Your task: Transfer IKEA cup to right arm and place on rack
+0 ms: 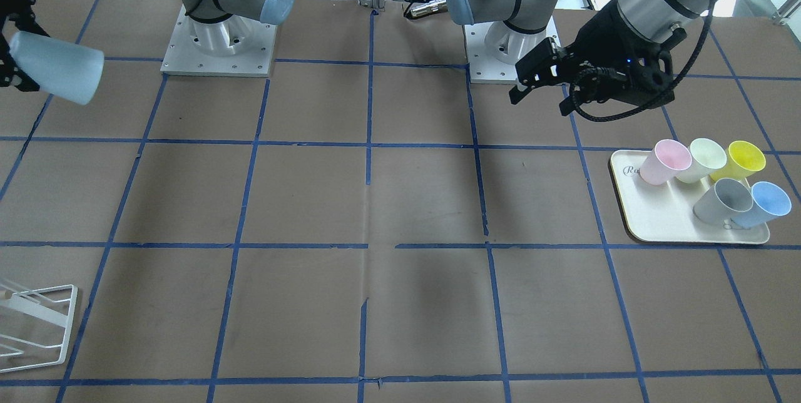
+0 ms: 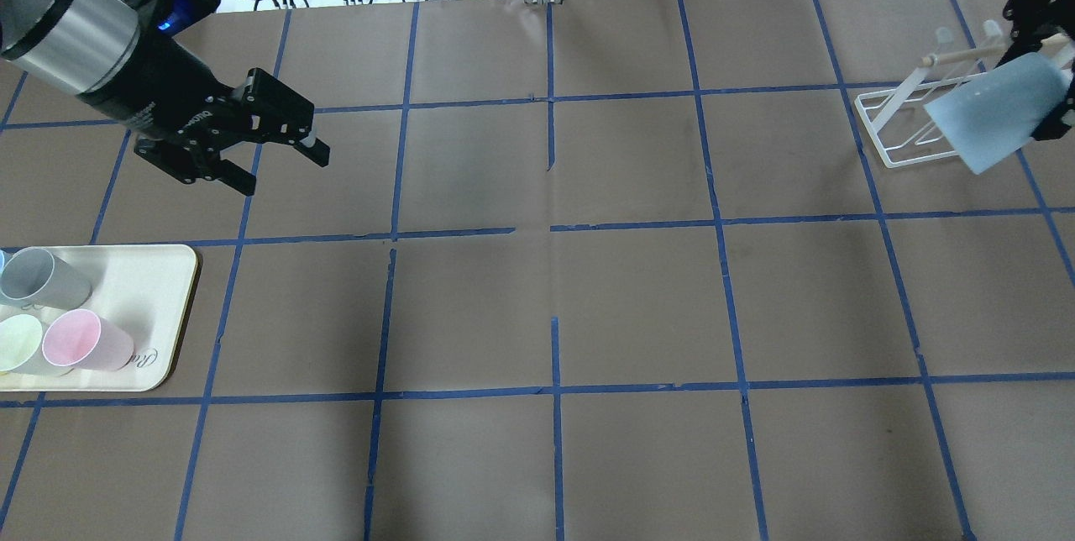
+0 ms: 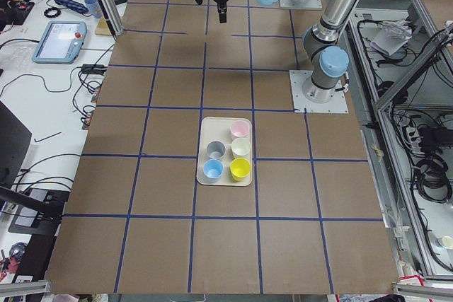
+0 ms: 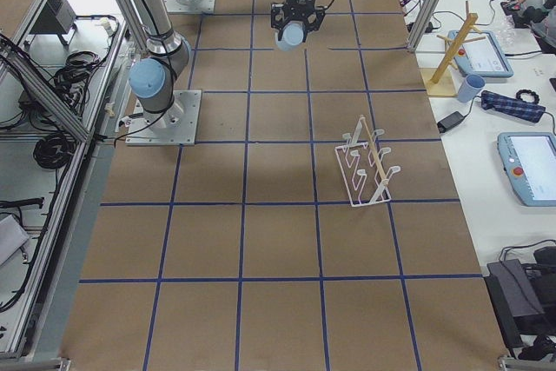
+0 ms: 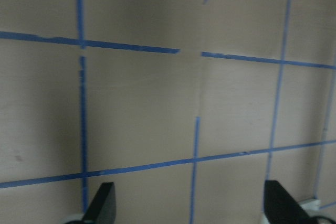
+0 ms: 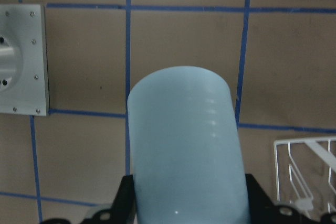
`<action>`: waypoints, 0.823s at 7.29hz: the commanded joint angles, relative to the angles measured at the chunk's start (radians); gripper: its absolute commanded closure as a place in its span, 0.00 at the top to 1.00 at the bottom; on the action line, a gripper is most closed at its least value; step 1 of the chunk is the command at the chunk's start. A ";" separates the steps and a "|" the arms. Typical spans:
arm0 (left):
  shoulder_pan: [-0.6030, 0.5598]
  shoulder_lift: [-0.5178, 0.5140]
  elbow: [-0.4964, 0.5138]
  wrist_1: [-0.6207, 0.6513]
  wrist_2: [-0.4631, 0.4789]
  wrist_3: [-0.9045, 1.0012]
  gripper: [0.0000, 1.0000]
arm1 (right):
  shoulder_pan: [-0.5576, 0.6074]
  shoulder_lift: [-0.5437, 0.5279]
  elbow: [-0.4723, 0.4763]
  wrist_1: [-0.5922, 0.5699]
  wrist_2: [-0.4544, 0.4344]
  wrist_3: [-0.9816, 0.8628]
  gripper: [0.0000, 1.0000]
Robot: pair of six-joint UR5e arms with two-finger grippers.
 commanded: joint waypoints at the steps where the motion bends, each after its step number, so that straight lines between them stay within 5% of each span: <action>1: -0.010 -0.044 0.022 0.093 0.216 0.009 1.00 | -0.007 0.102 0.014 -0.123 -0.185 0.035 0.21; 3: -0.096 -0.062 0.019 0.106 0.296 -0.010 1.00 | -0.004 0.150 0.028 -0.229 -0.408 0.073 0.22; 6: -0.156 -0.067 0.017 0.103 0.344 0.001 1.00 | 0.031 0.259 0.058 -0.419 -0.550 0.247 0.21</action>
